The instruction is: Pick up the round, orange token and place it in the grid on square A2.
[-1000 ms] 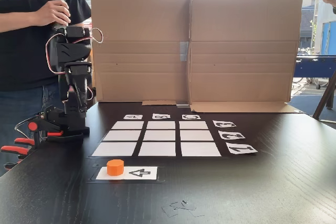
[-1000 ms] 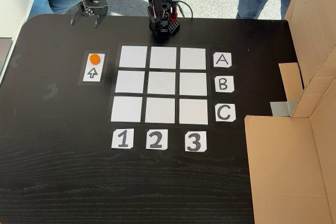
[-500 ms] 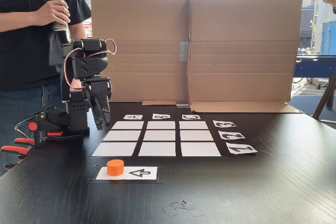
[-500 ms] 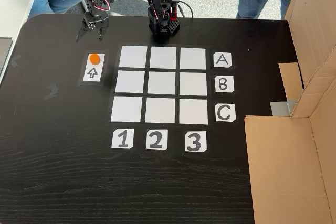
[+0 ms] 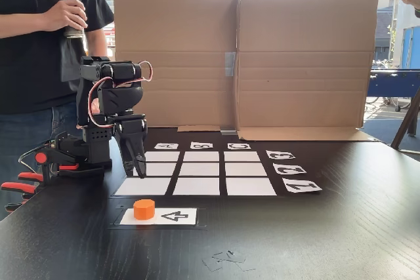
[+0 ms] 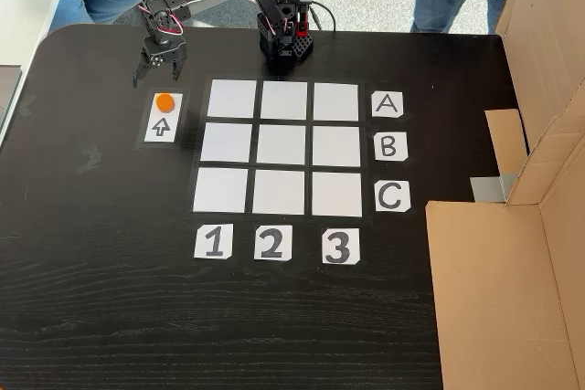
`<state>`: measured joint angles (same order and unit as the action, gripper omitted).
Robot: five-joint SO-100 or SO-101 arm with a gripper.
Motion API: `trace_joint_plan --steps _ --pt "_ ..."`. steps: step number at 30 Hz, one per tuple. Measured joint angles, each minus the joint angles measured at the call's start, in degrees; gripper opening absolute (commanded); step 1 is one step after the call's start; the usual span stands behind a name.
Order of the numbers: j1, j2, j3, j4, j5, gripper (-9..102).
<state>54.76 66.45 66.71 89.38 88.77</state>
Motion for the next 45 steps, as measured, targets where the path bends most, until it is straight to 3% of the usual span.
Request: trace_joint_plan --steps 40,45 --pt "-2.90 -16.08 -9.49 -0.09 1.14 42" --pt "-2.90 -16.44 -9.58 -0.09 1.76 21"
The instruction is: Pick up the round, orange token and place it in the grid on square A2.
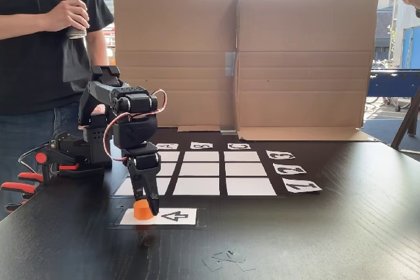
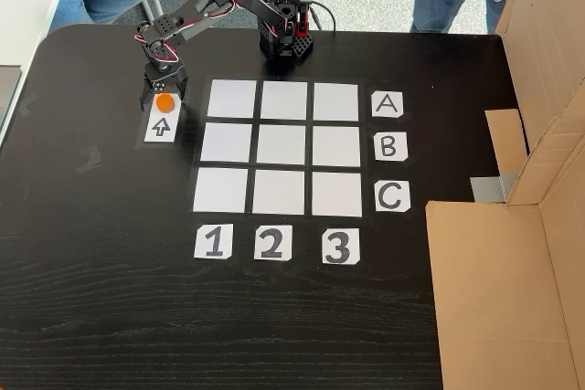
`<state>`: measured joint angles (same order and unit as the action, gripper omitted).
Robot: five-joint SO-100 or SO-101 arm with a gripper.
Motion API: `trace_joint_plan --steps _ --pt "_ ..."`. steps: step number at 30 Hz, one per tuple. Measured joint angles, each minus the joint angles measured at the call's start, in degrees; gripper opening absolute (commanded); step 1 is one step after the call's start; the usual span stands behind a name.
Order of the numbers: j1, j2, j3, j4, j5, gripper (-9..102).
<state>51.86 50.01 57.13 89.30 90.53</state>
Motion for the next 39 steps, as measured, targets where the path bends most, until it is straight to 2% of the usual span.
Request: trace_joint_plan --steps 4,10,25,32,39 --pt "0.00 -0.53 -0.18 -0.44 0.44 6" --pt "0.00 -0.97 -0.35 -0.44 0.88 -1" --pt "4.48 -0.26 -0.26 -2.37 -0.62 -1" --pt "5.89 13.80 4.48 -4.66 -11.87 -1" --pt "6.24 24.70 12.13 -5.89 -18.90 -1"
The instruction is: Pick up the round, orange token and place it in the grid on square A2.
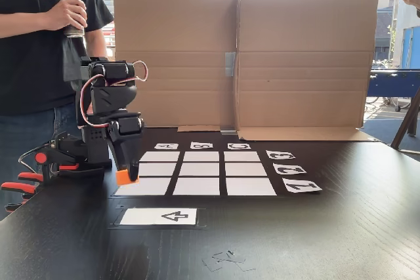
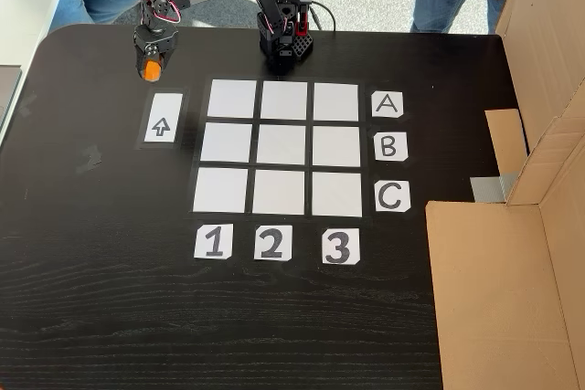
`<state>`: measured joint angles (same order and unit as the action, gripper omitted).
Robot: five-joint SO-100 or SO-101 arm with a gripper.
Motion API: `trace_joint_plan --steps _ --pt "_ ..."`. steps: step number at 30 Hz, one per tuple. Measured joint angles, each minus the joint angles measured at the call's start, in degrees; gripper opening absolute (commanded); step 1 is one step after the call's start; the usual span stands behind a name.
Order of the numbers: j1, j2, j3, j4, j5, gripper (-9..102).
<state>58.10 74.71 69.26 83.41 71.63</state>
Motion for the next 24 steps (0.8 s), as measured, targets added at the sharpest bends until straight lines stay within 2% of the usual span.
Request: trace_joint_plan --steps 8,14,24 --pt "-0.88 8.00 4.31 0.09 -12.22 -1" --pt "-2.81 17.23 11.78 0.09 -25.05 -1" --pt "-7.12 30.50 22.50 2.72 -36.47 -1"
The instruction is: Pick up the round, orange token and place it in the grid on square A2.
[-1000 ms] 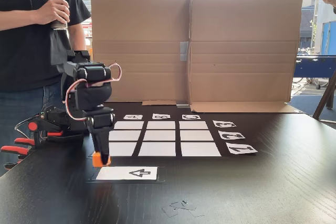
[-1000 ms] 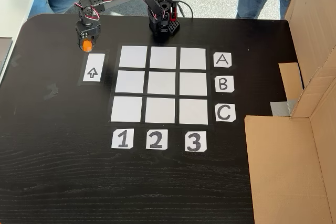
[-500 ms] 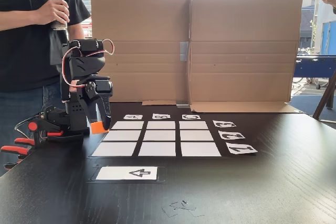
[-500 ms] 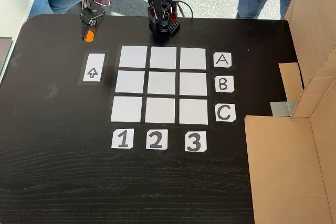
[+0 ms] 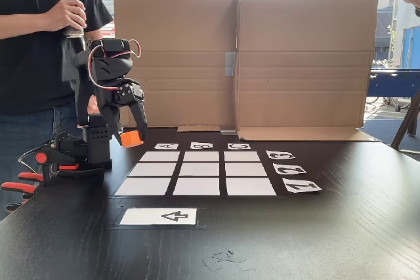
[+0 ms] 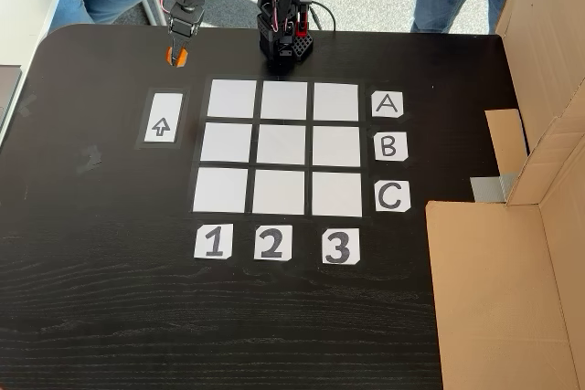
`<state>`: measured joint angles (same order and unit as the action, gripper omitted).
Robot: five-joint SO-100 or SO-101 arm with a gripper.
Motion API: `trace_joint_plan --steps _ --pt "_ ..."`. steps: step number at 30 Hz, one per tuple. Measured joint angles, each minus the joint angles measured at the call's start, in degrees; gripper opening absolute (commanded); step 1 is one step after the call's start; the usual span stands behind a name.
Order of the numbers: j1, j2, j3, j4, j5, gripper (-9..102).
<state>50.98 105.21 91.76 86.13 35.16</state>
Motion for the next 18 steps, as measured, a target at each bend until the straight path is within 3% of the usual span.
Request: trace_joint_plan --steps 9,18 --pt "-6.86 4.83 6.06 0.62 -8.61 -1" --pt "-21.80 10.90 14.06 0.62 -10.63 -1"
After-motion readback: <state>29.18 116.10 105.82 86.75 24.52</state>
